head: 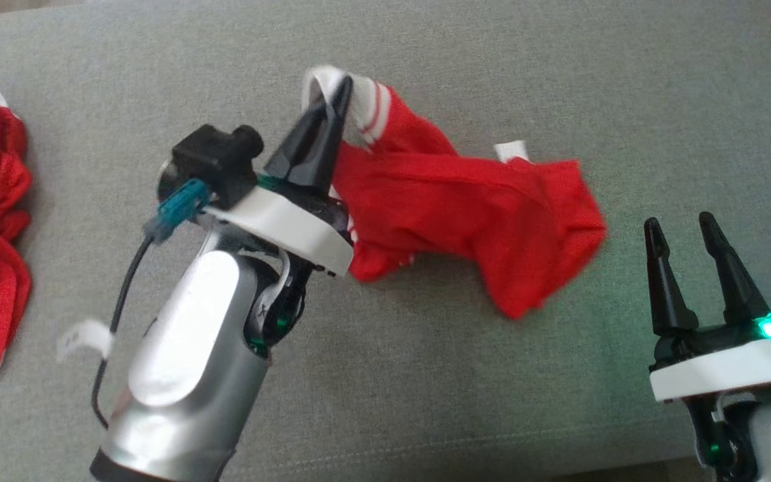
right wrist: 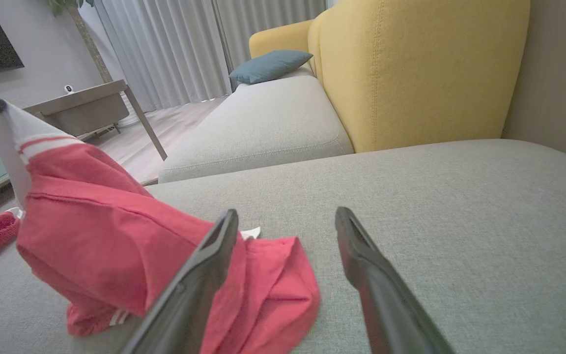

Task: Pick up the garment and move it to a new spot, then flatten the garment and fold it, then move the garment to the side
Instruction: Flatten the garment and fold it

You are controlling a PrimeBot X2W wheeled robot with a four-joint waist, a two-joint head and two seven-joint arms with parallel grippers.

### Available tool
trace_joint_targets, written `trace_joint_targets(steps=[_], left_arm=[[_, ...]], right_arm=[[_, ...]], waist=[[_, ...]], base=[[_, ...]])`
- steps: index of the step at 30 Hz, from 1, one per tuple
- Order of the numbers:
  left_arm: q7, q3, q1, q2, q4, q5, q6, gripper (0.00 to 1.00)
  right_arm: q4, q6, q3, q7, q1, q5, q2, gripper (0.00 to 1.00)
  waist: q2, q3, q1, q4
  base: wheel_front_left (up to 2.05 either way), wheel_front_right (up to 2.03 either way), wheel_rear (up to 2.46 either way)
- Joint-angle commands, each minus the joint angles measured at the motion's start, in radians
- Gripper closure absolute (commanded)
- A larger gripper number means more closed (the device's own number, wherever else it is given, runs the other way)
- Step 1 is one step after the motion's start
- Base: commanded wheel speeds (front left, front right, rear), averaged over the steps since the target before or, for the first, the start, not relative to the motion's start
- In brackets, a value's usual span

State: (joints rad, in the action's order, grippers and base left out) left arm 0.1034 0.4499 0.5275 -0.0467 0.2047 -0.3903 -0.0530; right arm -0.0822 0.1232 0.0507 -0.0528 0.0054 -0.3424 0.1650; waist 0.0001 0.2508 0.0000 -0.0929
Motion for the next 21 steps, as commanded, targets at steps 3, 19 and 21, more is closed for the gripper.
trace_joint_targets(steps=[3, 19, 21], left_arm=[[0.101, -0.037, 0.002, -0.030, -0.102, 0.081, 0.070, 1.00], [0.113, -0.087, -0.167, -0.044, 0.020, 0.021, 0.134, 1.00], [0.115, -0.086, -0.151, -0.044, 0.051, 0.021, 0.132, 0.79]], right_arm=[[-0.026, 0.008, 0.007, -0.009, -0.025, -0.006, 0.000, 0.00], [-0.027, 0.008, 0.006, 0.001, -0.041, -0.014, 0.007, 0.00], [-0.026, 0.008, 0.009, 0.001, -0.045, -0.014, 0.009, 0.00]], waist=[[-0.0001, -0.001, 0.0000, 0.005], [-0.0001, 0.022, 0.0000, 0.025], [-0.0001, 0.023, 0.0000, 0.021]], base=[[0.00, 0.00, 0.00], [0.00, 0.00, 0.00], [0.00, 0.00, 0.00]])
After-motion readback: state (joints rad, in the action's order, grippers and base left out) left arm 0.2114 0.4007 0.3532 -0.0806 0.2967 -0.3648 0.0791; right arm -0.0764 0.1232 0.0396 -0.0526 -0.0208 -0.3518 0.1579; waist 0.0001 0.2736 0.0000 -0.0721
